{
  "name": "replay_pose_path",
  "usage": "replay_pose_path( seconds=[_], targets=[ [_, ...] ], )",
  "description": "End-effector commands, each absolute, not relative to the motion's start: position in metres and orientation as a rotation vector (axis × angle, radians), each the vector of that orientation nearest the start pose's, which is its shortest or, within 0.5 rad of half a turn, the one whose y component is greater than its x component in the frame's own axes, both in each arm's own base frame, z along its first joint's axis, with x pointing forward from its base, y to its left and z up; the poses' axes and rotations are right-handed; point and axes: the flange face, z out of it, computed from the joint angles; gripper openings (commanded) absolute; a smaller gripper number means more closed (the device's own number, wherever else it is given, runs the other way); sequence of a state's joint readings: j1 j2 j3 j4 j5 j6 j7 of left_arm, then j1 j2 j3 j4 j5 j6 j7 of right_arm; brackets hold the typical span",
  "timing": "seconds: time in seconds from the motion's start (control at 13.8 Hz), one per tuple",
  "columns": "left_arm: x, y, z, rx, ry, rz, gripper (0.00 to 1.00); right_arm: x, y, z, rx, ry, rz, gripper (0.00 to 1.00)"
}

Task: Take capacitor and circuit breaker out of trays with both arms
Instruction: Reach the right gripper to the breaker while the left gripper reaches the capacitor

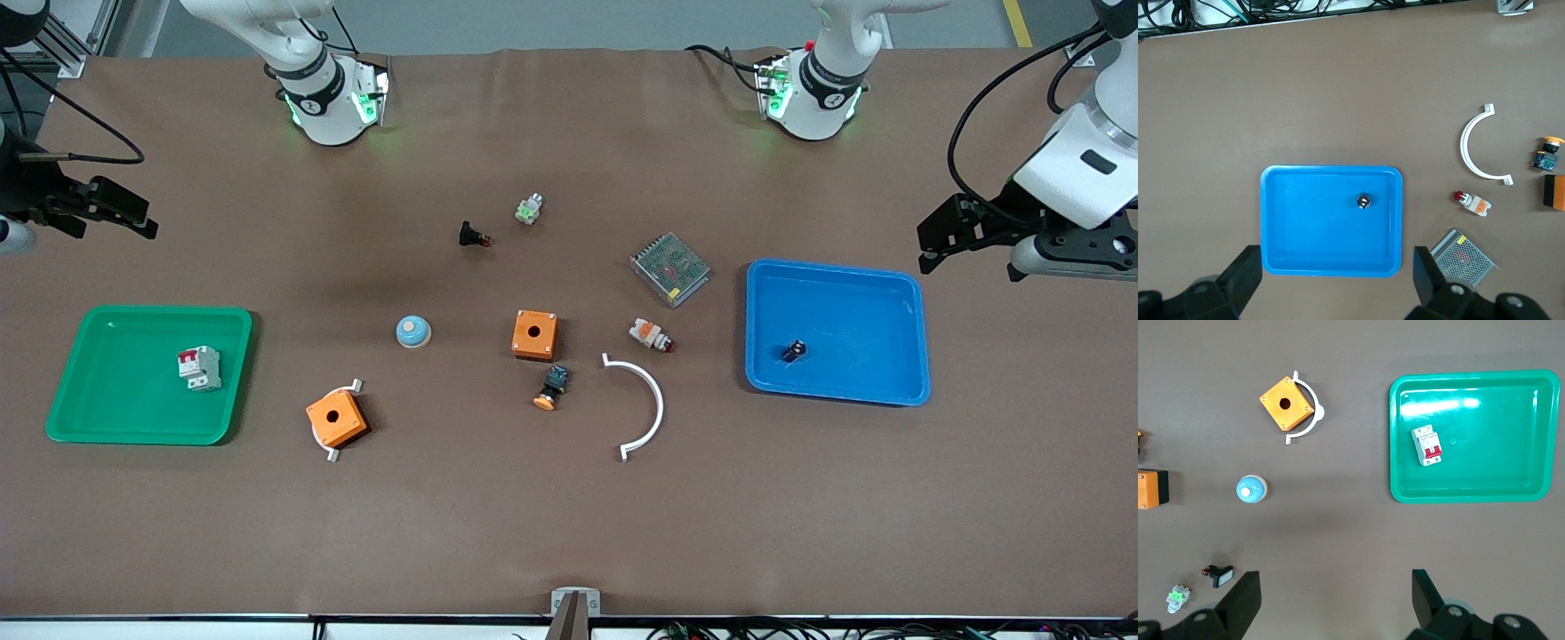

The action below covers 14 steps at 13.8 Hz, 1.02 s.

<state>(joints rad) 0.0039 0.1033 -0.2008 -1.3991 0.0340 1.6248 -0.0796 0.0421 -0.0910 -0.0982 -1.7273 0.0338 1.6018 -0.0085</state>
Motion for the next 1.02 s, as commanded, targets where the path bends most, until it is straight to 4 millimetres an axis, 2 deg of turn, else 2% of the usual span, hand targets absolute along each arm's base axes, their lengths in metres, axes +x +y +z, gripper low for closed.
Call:
replay_pose_path(
  seconds=[0.0, 0.15, 0.22, 0.29, 0.44, 0.65, 0.95],
  targets=[
    [0.582, -0.101, 0.654, -3.121, 0.194, -0.184, 1.0, 0.519, -0.028, 0.603, -3.107, 0.06, 0.04, 1.0],
    [0.58, -0.102, 0.655, -3.119, 0.201, -0.173, 1.0, 0.52, -0.028, 0.602, -3.108, 0.06, 0.042, 1.0],
    [0.582, -0.103, 0.647, -3.118, 0.198, -0.133, 1.0, 0.52, -0.028, 0.603, -3.108, 0.06, 0.037, 1.0],
    [0.592, -0.102, 0.623, -3.124, 0.182, -0.056, 1.0, 0.521, -0.028, 0.603, -3.108, 0.058, 0.028, 1.0],
    [0.59, -0.101, 0.597, -3.118, 0.181, 0.061, 1.0, 0.531, -0.033, 0.589, -3.12, 0.016, 0.028, 1.0],
    [0.606, -0.089, 0.532, -3.117, 0.147, 0.198, 1.0, 0.567, -0.064, 0.527, -3.137, -0.116, 0.072, 1.0],
    [0.608, -0.089, 0.431, -3.147, 0.14, 0.136, 1.0, 0.596, -0.109, 0.452, -3.155, -0.177, 0.113, 1.0]
  ],
)
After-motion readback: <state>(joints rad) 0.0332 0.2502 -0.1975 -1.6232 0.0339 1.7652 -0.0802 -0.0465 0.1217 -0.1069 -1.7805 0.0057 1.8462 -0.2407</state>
